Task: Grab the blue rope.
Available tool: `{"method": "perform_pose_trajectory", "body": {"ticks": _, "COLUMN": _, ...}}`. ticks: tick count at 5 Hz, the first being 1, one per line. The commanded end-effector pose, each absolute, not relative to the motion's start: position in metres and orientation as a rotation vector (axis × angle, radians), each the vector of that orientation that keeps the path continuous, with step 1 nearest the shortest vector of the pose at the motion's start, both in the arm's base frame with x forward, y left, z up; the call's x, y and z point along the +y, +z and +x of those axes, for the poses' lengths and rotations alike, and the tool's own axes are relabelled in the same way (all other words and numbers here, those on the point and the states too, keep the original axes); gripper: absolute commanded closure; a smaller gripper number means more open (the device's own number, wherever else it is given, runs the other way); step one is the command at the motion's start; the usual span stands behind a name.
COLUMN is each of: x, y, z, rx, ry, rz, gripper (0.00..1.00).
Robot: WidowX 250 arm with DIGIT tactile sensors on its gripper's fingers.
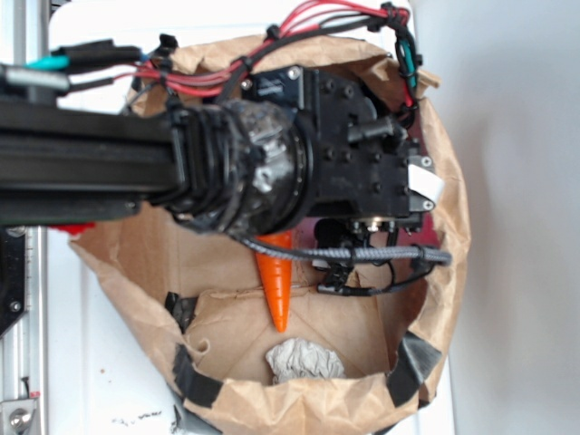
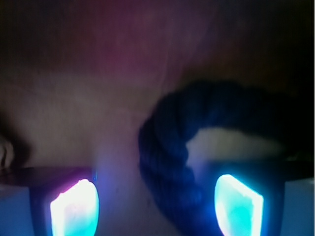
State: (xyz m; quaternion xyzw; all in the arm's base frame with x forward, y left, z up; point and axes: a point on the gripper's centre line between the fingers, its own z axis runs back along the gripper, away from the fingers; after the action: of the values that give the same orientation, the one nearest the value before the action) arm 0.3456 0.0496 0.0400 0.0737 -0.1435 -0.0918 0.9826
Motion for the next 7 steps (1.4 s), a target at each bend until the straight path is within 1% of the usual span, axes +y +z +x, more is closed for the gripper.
{"method": "perform_pose_trajectory", "body": {"ticks": 1, "x": 0.045, "y": 0.051, "z": 0.353, "rx": -0.346, "ry": -0.214, "rz": 0.174, "gripper": 0.0}}
{"method": "perform_pose_trajectory", "body": {"ticks": 2, "x": 0.042, "y": 0.042, "z": 0.354, "rx": -0.327, "ry": -0.235, "rz": 0.169, "gripper": 0.0}}
{"method": "perform_pose_trajectory", "body": {"ticks": 3, "x": 0.041, "y": 0.027, "z": 0.357, "rx": -0.281, "ry": -0.233, "rz": 0.139, "gripper": 0.0}}
{"method": "perform_pose_trajectory", "body": {"ticks": 4, "x": 0.04, "y": 0.027, "z": 0.356, "rx": -0.232, "ry": -0.243, "rz": 0.081, "gripper": 0.0}}
{"method": "perform_pose_trajectory", "body": {"ticks": 5, "x": 0.04, "y": 0.031, "z": 0.353, "rx": -0.228, "ry": -0.238, "rz": 0.077, "gripper": 0.0}}
{"method": "perform_pose_trajectory", "body": {"ticks": 6, "x": 0.044, "y": 0.042, "z": 0.355, "rx": -0.25, "ry": -0.204, "rz": 0.053, "gripper": 1.0}}
{"method": "perform_pose_trajectory", "body": {"ticks": 7, "x": 0.046, "y": 0.047, "z": 0.355, "rx": -0.266, "ry": -0.198, "rz": 0.047, "gripper": 1.0}}
